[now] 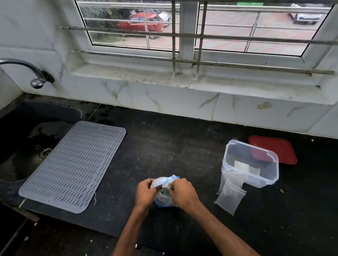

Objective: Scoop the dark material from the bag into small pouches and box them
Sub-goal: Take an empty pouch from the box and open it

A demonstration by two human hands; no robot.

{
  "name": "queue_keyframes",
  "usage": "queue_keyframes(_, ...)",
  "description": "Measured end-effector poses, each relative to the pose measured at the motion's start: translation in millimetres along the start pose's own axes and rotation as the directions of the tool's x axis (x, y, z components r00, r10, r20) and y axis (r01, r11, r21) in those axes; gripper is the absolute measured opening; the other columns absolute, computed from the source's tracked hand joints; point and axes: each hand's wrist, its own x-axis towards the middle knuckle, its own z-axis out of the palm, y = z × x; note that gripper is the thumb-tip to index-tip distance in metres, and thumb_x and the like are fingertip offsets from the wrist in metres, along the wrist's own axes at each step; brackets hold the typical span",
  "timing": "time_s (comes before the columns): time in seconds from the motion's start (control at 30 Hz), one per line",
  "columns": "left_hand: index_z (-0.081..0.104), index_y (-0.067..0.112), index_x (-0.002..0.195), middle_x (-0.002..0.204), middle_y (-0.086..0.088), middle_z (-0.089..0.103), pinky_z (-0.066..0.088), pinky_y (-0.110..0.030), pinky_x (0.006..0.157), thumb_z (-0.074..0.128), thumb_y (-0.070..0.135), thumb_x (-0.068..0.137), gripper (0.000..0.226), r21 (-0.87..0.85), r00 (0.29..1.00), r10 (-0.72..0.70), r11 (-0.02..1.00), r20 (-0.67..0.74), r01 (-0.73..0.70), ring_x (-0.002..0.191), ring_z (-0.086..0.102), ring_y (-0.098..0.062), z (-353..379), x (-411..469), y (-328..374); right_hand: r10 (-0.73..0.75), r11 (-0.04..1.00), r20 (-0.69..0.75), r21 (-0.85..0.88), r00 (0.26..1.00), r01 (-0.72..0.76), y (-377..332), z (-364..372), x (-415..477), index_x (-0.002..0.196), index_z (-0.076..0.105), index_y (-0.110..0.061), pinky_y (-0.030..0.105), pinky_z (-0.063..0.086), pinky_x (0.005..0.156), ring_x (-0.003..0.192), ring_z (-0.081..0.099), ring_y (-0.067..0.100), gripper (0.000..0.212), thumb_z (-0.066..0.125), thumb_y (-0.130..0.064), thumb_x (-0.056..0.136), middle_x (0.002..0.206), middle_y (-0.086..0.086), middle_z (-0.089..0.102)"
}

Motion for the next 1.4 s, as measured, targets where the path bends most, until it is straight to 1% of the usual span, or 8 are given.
queue_keyframes(0.13,0.07,0.013,0.088,0.082,-0.003,0.075,0.055,-0.021,0.062,0.078,-0.001,0.076,0.02,-0.019,0.993,0.056,0.998,0.1,-0.055,0.079,0.07,-0.017,-4.5,-0.7,3.9,0.053,0.985,0.022,0.165,0.998,-0.056,5.9,6.3,2.1,0.096,0.072,-0.007,0.041,0.061,0.078,0.08,0.073,0.026,0.028,0.056,-0.03,0.094,0.088,0.011,0.075)
queue_keyframes(0.37,0.066,0.016,0.078,0.07,0.003,0.07,0.049,-0.027,0.061,0.094,0.027,0.056,0.037,0.162,0.982,0.105,0.978,0.156,-0.131,0.066,0.063,-0.005,-3.8,3.3,4.0,0.051,0.966,0.052,0.25,0.997,-0.063,5.7,7.1,3.7,0.095,0.071,-0.008,0.04,0.062,0.072,0.077,0.073,0.022,0.022,0.06,-0.026,0.092,0.087,0.009,0.074)
queue_keyframes(0.57,0.072,0.022,0.086,0.078,0.006,0.073,0.048,-0.014,0.058,0.078,0.022,0.08,0.008,0.273,0.988,0.119,0.951,0.101,-0.142,0.074,0.068,-0.003,-3.9,-1.4,11.2,0.077,0.963,0.052,0.253,0.996,-0.088,10.5,11.7,8.7,0.092,0.073,-0.008,0.041,0.062,0.073,0.077,0.074,0.025,0.028,0.061,-0.033,0.09,0.086,0.01,0.074)
queue_keyframes(0.73,0.067,0.016,0.083,0.082,0.0,0.071,0.051,-0.033,0.069,0.069,0.028,0.089,0.013,0.3,0.991,0.132,0.946,-0.011,-0.122,0.077,0.066,-0.014,0.1,1.5,8.5,0.071,0.962,0.05,0.26,0.996,-0.082,12.6,6.1,5.4,0.09,0.071,-0.011,0.037,0.063,0.067,0.067,0.073,0.018,0.024,0.062,-0.033,0.092,0.076,0.005,0.074)
queue_keyframes(1.03,0.075,0.006,0.074,0.072,-0.01,0.075,0.056,-0.043,0.071,0.062,0.017,0.093,0.026,0.036,0.995,-0.015,0.999,-0.097,0.019,0.066,0.066,-0.017,7.5,8.5,-2.5,0.076,0.976,0.036,0.201,0.996,-0.082,17.4,3.8,6.0,0.085,0.072,-0.01,0.036,0.063,0.068,0.059,0.071,0.013,0.026,0.061,-0.032,0.093,0.064,0.002,0.072)
queue_keyframes(1.2,0.068,0.014,0.085,0.085,-0.01,0.074,0.058,-0.046,0.079,0.066,0.026,0.093,0.014,-0.004,0.996,-0.011,1.0,-0.089,0.01,0.083,0.072,-0.027,10.3,7.1,-4.2,0.059,0.988,0.016,0.139,0.998,-0.061,18.6,4.8,6.4,0.094,0.072,-0.011,0.034,0.062,0.072,0.069,0.072,0.014,0.024,0.061,-0.032,0.094,0.078,0.003,0.074)
queue_keyframes(1.3,0.059,0.012,0.098,0.093,-0.003,0.069,0.056,-0.032,0.075,0.075,0.036,0.085,0.032,-0.003,0.998,-0.046,0.999,-0.046,0.046,0.086,0.068,-0.018,10.2,1.9,-4.1,0.021,0.998,-0.003,0.059,1.0,-0.021,18.6,2.2,7.1,0.101,0.072,-0.009,0.036,0.06,0.079,0.081,0.073,0.021,0.027,0.058,-0.032,0.095,0.089,0.007,0.074)
queue_keyframes(1.4,0.047,0.009,0.105,0.105,-0.005,0.061,0.053,-0.035,0.084,0.086,0.019,0.073,0.052,0.127,0.999,-0.031,0.991,-0.029,0.035,0.097,0.062,-0.019,8.0,3.4,-14.5,-0.048,0.994,-0.016,-0.101,0.999,0.046,12.6,-3.9,3.4,0.11,0.069,-0.007,0.038,0.054,0.084,0.098,0.068,0.029,0.029,0.051,-0.028,0.099,0.107,0.013,0.069)
